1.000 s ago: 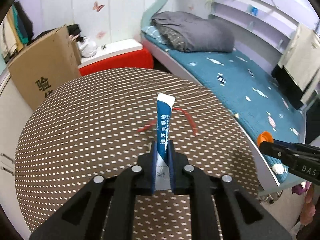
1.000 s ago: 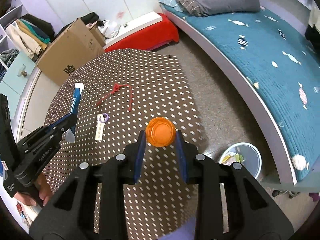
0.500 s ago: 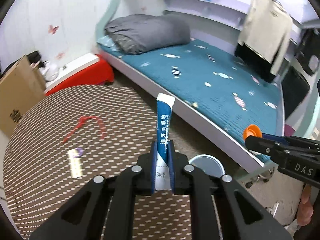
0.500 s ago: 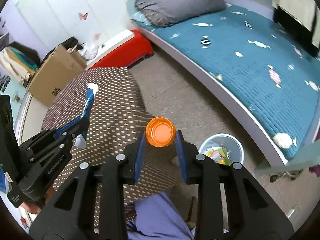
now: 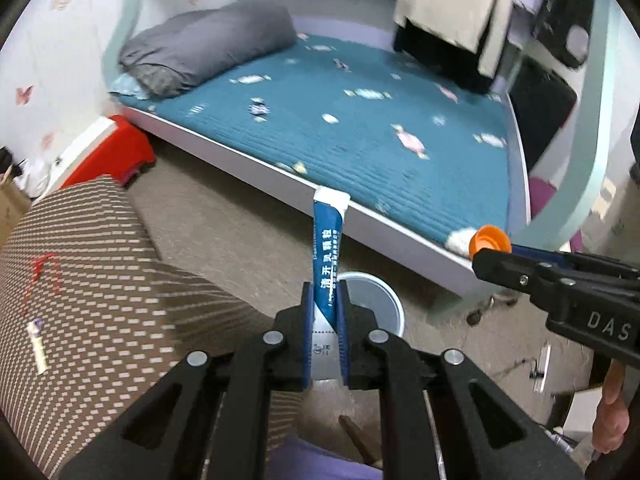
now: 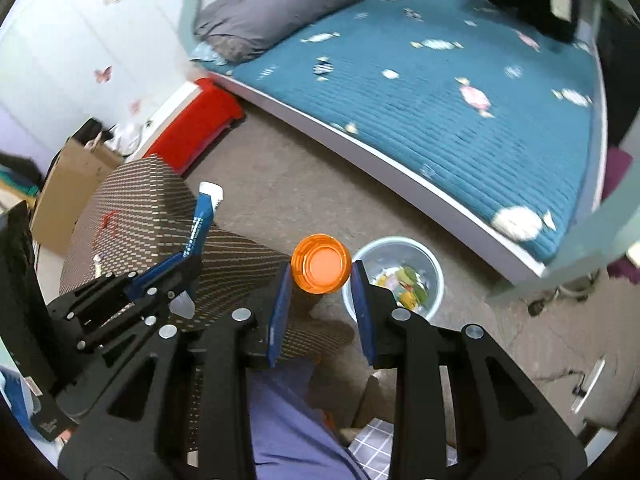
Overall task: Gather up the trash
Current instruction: 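Carry the blue-and-white tube and orange cap over the bin, then open both tools to drop the tube and cap into the bin, then move both open tools back from the bin to the table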
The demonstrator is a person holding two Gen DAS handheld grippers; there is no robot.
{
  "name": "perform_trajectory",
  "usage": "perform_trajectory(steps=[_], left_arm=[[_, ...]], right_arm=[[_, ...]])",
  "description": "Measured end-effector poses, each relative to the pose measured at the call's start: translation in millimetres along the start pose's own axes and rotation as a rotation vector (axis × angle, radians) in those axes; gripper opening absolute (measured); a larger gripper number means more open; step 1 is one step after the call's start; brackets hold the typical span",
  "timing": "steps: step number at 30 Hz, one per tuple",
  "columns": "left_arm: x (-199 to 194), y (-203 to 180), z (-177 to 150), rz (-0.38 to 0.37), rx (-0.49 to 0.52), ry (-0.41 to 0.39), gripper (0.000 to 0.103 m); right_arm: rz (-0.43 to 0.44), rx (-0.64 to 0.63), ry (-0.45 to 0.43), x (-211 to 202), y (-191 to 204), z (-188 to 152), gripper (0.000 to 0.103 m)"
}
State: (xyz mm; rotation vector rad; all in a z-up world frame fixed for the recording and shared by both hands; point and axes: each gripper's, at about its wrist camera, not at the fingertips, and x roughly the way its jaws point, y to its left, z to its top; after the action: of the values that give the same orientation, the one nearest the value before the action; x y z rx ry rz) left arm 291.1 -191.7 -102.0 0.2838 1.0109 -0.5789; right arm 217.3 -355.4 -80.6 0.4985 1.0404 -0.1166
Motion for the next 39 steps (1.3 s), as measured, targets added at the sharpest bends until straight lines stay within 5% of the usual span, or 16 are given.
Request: perform_trajectory(steps=[4,7,15,17,18,27,39], left_arm=[[21,-22,3,0.014,0.003,0.037,0.017],[31,-29,5,0.034,-0.017,0.032,0.078],[33,-15,-5,0.05,-0.026,0.04,0.078],[30,-6,-7,0.066,-0.036,0.046,0.078],[29,-1,-7,0.071,-0.04,0.048,0.078],[11,37,-10,0.088,-0.1,0.035,0.078],[-28,102,-22,0.138,-0.196,-0.013,0.078]], right_arm=[[-0.023,0.06,0.018,5,-30,-8,0.03],[-0.038,0.093,0.034,9,-47,-13,0.03],[-0.094,0.053,0.053,28,-39,-12,0.031],[-0.143,0.029,0.038,34,-29,-9,0.058],[-0.15,0.027,0.022,34,-29,-9,0.083],[-0.171,0.004,0.023,36,-13,-7,0.084],[-0.08,-0.082,0.023,38,53,-4,0.084]])
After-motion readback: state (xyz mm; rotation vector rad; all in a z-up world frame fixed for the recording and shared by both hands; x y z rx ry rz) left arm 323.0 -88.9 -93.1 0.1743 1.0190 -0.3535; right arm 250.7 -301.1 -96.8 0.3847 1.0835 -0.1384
